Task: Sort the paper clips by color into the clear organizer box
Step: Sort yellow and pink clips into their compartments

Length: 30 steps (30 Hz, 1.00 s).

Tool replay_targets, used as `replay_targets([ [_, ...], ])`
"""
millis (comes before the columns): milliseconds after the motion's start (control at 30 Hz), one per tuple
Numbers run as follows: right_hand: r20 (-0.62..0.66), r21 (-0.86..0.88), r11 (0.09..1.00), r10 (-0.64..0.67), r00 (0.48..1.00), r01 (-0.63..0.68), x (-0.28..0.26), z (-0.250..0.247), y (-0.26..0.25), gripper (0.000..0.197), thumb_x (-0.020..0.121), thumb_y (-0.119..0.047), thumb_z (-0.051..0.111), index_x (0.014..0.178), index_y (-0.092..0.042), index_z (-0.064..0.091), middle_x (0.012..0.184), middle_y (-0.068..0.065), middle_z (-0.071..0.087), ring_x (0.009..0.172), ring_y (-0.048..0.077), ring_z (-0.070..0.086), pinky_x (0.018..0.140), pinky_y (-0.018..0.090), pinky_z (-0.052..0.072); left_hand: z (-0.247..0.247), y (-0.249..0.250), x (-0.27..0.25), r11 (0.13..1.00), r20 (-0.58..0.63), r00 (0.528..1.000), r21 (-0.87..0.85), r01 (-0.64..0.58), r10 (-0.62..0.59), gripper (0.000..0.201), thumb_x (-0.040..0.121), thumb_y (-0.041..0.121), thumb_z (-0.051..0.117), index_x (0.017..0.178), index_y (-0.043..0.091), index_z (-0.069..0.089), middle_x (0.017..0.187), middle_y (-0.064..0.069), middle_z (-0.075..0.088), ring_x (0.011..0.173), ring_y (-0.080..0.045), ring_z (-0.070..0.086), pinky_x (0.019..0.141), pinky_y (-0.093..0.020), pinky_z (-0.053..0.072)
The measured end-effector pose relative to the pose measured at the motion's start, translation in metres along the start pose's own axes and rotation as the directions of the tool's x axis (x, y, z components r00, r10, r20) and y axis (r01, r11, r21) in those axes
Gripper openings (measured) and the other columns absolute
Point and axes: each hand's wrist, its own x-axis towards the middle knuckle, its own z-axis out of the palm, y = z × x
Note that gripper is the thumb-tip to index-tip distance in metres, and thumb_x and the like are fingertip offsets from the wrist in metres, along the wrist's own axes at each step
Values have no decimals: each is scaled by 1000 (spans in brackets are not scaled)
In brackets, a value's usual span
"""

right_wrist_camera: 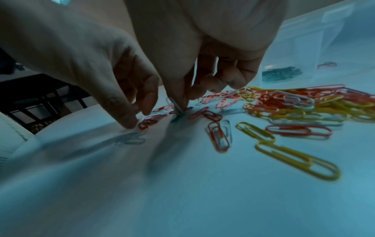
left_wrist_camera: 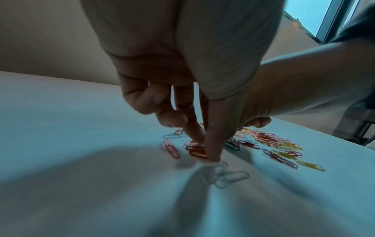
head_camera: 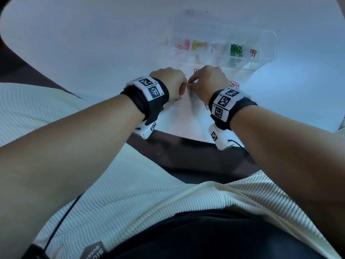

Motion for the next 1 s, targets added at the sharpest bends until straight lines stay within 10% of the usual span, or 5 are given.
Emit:
replay_targets([
  [267,47,-125,990,66,997,-60,11,3,3,33,76,-32,74,103,-15,66,99,9,65,86,27,64,76,37,57,6,3,4,997,-9,999,-53,48,-48,14,79,13,69,88,22,72,96,-5,69,83,-29,64,67,-30,48],
  [467,96,-80,991,111,989,-103,7,-3,9,28,73,-31,76,86,-11,60,97,12,64,71,25,62,55,25,44,8,6,2,998,-7,999,-38,41,-41,13,77,10,66,85,18,71,89,-7,69,79,-30,64,66,-31,52],
  [700,107,-99,987,138,985,-128,-4,-3,14,41,74,-36,79,67,-14,46,64,2,53,62,21,56,48,23,38,-2,2,1,989,-36,998,-146,38,-44,7,76,16,71,77,22,74,75,9,66,75,-17,63,63,-25,44],
  [1000,81,-31,989,145,986,-142,-11,-6,19,23,78,-31,69,80,-10,60,73,6,59,63,22,55,48,22,38,-6,-1,1,899,-61,992,-431,74,-111,6,74,13,74,78,17,75,64,15,61,53,4,49,53,-16,41],
])
